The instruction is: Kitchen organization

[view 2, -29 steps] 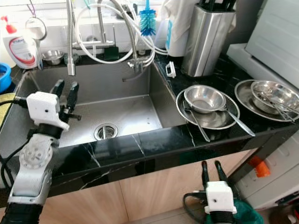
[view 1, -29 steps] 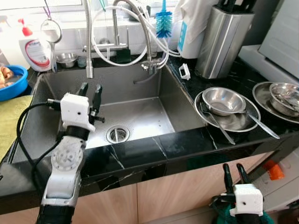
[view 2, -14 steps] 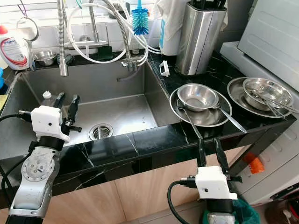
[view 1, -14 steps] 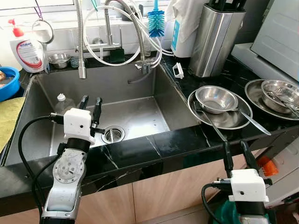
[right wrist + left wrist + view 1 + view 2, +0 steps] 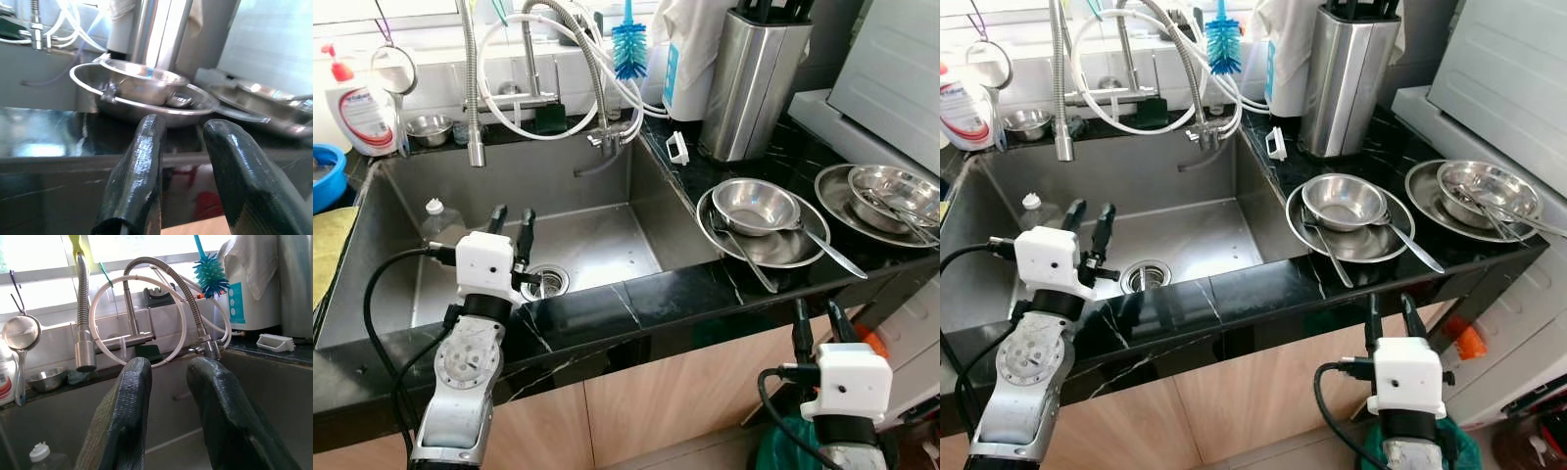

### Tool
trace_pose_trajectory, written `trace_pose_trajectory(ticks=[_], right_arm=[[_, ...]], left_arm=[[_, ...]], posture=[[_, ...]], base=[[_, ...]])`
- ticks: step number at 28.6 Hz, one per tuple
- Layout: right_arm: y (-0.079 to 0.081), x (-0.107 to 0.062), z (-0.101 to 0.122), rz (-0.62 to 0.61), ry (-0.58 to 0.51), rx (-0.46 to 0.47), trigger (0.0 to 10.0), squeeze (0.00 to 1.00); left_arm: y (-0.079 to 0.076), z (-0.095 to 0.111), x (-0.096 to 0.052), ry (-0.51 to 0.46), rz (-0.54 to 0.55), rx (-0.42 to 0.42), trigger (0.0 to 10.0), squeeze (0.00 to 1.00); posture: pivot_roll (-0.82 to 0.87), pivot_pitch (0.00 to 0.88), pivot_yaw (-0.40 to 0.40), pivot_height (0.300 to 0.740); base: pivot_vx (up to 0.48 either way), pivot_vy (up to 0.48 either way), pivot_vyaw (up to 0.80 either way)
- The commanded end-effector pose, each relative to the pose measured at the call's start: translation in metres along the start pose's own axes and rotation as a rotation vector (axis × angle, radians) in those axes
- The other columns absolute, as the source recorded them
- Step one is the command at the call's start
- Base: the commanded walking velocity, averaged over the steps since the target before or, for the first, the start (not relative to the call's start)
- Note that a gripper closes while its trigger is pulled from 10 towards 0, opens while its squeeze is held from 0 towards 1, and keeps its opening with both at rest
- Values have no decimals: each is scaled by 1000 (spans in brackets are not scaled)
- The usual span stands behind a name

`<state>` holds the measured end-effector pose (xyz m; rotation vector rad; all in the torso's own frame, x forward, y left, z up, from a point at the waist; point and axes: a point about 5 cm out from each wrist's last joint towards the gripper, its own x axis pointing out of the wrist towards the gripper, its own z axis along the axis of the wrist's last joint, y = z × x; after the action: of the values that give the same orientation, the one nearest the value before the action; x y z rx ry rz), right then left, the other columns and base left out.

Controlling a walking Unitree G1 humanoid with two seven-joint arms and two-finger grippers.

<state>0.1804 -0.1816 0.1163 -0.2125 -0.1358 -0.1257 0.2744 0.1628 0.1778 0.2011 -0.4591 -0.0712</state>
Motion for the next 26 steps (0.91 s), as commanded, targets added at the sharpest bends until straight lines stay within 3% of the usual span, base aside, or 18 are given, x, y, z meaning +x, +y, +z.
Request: trace_pose_trajectory(ticks=[1, 4, 7, 10, 13, 22, 26], right_arm=[[5, -2, -3, 9, 29, 110, 10000, 0], [3, -6, -9, 10, 61, 165, 10000, 0], [5, -12, -14, 97, 84, 208, 10000, 0], [4, -16, -14, 124, 91, 212, 10000, 0], [-6, -24, -14, 134, 86, 105, 10000, 0], [-27, -26, -14, 200, 76, 3, 10000, 0], [-56, -17, -11, 156, 48, -103, 10000, 0]], left_arm=[[-2, 4, -2, -15, -6, -1, 10000, 0], [-2, 3, -3, -11, -8, -1, 10000, 0], [-3, 3, -3, -8, -12, -2, 10000, 0], [-2, 3, -2, -6, -15, 0, 10000, 0], [-1, 1, -2, -2, -13, 4, 10000, 0], [1, -2, 0, 12, 4, 12, 10000, 0], [1, -3, 2, 14, 10, 12, 10000, 0]], posture=[[-70, 0, -1, 740], [-68, 0, -1, 740], [-69, 0, -1, 740], [-72, 0, -1, 740], [-80, 0, -4, 740], [-97, 0, -8, 740], [-106, 0, -6, 740]], base=[[0, 0, 0], [0, 0, 0], [0, 0, 0], [0, 0, 0], [0, 0, 0], [0, 0, 0], [0, 0, 0]])
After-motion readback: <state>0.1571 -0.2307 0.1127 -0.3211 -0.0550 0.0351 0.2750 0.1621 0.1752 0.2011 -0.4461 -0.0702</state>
